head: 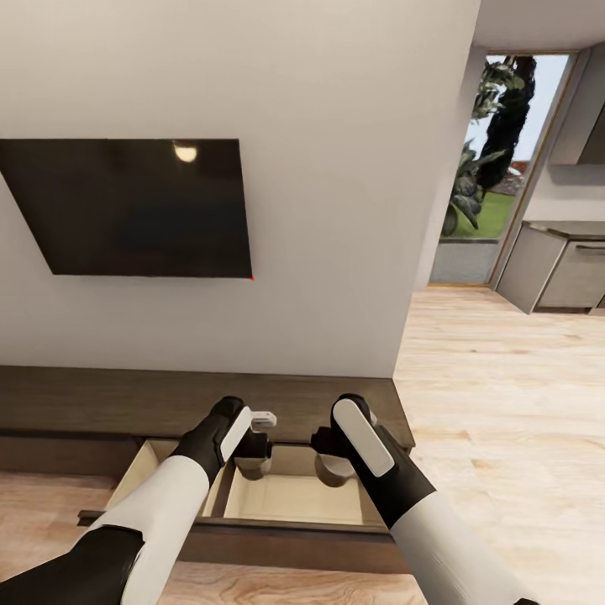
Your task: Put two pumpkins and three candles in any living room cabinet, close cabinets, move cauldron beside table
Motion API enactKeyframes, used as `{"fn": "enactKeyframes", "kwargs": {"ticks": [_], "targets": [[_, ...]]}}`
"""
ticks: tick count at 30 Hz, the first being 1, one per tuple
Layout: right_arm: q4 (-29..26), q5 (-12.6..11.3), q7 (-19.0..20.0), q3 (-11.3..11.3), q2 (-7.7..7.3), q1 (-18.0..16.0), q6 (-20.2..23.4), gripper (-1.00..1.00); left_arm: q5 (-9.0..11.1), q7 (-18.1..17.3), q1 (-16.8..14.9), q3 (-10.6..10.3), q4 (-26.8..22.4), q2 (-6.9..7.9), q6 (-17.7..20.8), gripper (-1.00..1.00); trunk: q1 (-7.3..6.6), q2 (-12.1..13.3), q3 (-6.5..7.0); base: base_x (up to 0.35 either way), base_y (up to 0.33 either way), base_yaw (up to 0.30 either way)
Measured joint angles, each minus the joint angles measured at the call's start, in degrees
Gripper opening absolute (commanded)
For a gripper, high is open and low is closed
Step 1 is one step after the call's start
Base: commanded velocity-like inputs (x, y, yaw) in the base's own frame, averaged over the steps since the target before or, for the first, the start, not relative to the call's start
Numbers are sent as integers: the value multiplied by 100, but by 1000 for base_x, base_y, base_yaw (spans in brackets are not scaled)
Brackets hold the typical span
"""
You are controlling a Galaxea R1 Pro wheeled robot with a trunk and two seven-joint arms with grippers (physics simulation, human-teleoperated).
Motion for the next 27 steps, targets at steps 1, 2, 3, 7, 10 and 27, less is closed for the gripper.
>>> {"fn": "enactKeyframes", "kwargs": {"ticks": [1, 2, 3, 7, 10, 27], "targets": [[3, 7, 5, 2, 0, 1, -10, -100, 0, 0, 0, 0, 7, 0, -21, -100, 22, -40, -18, 0, 0, 0], [4, 13, 24, 5, 0, 1, -40, -100, 0, 0, 0, 3, 12, 0, -56, -100, 44, -80, -36, 0, 0, 0], [5, 16, 39, 6, 0, 1, -63, -100, 1, 0, 0, 4, 14, 0, -76, -100, 66, -120, -54, 0, 0, 0], [103, 40, 257, 76, 0, 3, -268, -100, 1, 0, 0, 3, 103, 0, -218, -100, 154, -280, -126, 0, 0, 0], [346, 67, 381, 369, 0, 4, -499, -100, -1, 0, 0, 0, 203, 0, -358, -100, 220, -401, -180, 0, 0, 0], [754, 109, 1056, 1108, 0, -7, -1213, -100, 0, 0, 0, 0, 363, 0, -520, -100, 593, -1083, -485, 0, 0, 0]]}}
